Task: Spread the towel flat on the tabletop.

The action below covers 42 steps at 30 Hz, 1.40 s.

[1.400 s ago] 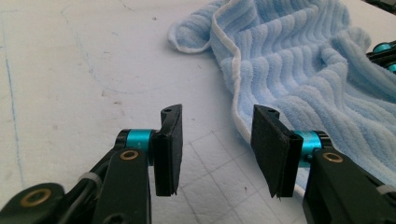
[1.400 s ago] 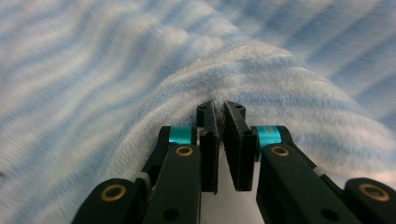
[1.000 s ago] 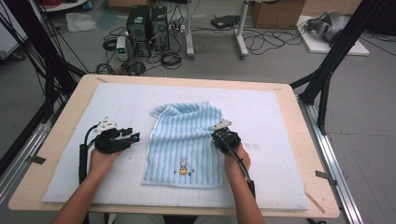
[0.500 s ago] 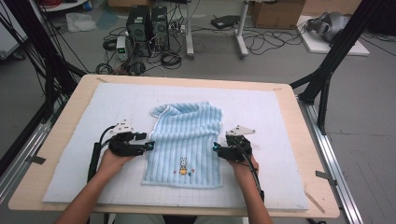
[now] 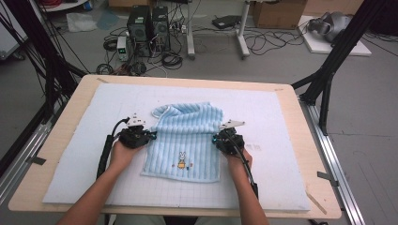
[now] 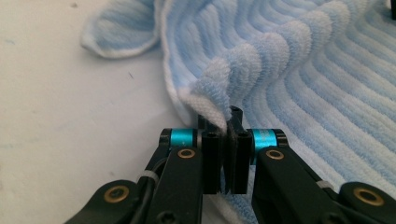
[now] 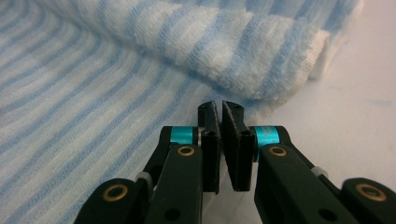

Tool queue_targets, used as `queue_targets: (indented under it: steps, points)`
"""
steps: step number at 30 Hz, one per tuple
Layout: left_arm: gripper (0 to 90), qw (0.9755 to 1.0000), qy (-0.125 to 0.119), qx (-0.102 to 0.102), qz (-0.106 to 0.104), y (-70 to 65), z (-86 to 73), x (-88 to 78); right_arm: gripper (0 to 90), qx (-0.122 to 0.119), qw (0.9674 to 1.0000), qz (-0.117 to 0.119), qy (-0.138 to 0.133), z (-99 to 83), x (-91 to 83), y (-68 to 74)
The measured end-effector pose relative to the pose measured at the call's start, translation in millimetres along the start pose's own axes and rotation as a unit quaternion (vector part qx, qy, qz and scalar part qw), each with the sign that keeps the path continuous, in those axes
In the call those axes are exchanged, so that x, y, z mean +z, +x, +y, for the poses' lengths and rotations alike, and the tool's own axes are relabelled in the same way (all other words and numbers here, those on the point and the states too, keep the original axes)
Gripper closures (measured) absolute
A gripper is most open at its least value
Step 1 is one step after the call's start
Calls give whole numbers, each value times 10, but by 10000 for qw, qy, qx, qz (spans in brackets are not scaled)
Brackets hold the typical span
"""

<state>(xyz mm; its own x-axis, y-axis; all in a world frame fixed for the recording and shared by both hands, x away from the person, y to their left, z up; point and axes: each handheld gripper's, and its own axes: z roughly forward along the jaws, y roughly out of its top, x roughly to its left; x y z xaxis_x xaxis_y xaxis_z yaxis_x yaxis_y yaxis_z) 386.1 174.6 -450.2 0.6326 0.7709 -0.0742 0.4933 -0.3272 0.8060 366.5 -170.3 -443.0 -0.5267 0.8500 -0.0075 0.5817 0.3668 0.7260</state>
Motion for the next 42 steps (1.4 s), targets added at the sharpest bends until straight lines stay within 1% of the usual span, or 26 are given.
queue_targets:
  steps: [2,3,6,7,8,9,10,11,12,13,15,16,17,19,21,23,24,26,28,29,33,34,36,39,41,42]
  points:
    - [863,9999,-40,-87,29,47,36,42,855,-48,9999,-137,-52,41,52,-18]
    - [863,9999,-73,-143,32,65,51,62,856,-25,9998,-198,-38,63,79,-34]
    - [846,9997,-112,-200,102,85,81,90,846,75,9994,-324,-72,118,141,-70]
    - [768,9995,-162,-232,142,86,81,82,823,70,9994,-308,-138,121,147,-68]
    - [622,9995,-162,-232,142,86,81,82,762,86,9995,-226,-191,119,142,-69]
    - [514,9988,-276,-391,39,108,69,38,640,137,9996,-141,-220,113,124,-70]
    - [483,9988,-276,-391,39,108,69,38,640,137,9996,-141,-220,113,124,-70]
    - [466,9984,-366,-420,-36,116,61,2,526,321,9986,206,-357,84,65,-90]
    - [426,9973,-604,-414,-55,123,34,-87,500,305,9981,285,-455,69,28,-87]
    - [388,9968,-688,-404,-63,127,18,-130,456,228,9984,216,-476,56,-10,-84]
    - [322,9960,-793,-409,-96,131,-11,-212,387,283,9979,254,-515,23,-84,-88]
    - [284,9960,-793,-409,-96,131,-11,-212,356,307,9978,244,-542,4,-120,-94]
    - [262,9943,-964,-433,-152,116,-44,-290,329,314,9977,220,-552,-14,-156,-98]
    - [218,9935,-1029,-438,-211,94,-80,-352,267,345,9977,189,-558,-57,-234,-99]
    - [212,9933,-1018,-451,-319,76,-121,-401,260,337,9975,184,-595,-112,-314,-99]
    - [218,9933,-1006,-440,-350,66,-143,-427,264,303,9973,63,-667,-178,-400,-86]
    - [224,9929,-1055,-397,-366,49,-193,-469,264,299,9972,25,-688,-215,-438,-81]
    - [251,9930,-1040,-395,-402,42,-214,-490,264,327,9975,49,-621,-292,-492,-79]
    - [289,9929,-1044,-314,-479,10,-266,-550,292,361,9975,58,-602,-377,-545,-63]
    - [305,9927,-1041,-306,-520,-5,-287,-569,324,318,9975,57,-631,-417,-570,-56]
    - [408,9928,-994,-312,-590,-54,-370,-625,465,425,9968,211,-648,-549,-652,-15]
    - [434,9931,-953,-336,-596,-85,-427,-652,512,436,9967,273,-623,-577,-662,-9]
    - [468,9932,-940,-329,-595,-104,-450,-664,553,441,9969,367,-536,-626,-670,14]
    - [493,9950,-786,-291,-538,-191,-512,-705,557,427,9968,429,-519,-675,-698,71]
    - [501,9954,-745,-290,-520,-215,-518,-713,557,429,9963,508,-548,-689,-721,119]
    - [500,9969,-567,-265,-473,-262,-527,-708,556,412,9964,521,-532,-694,-728,152]
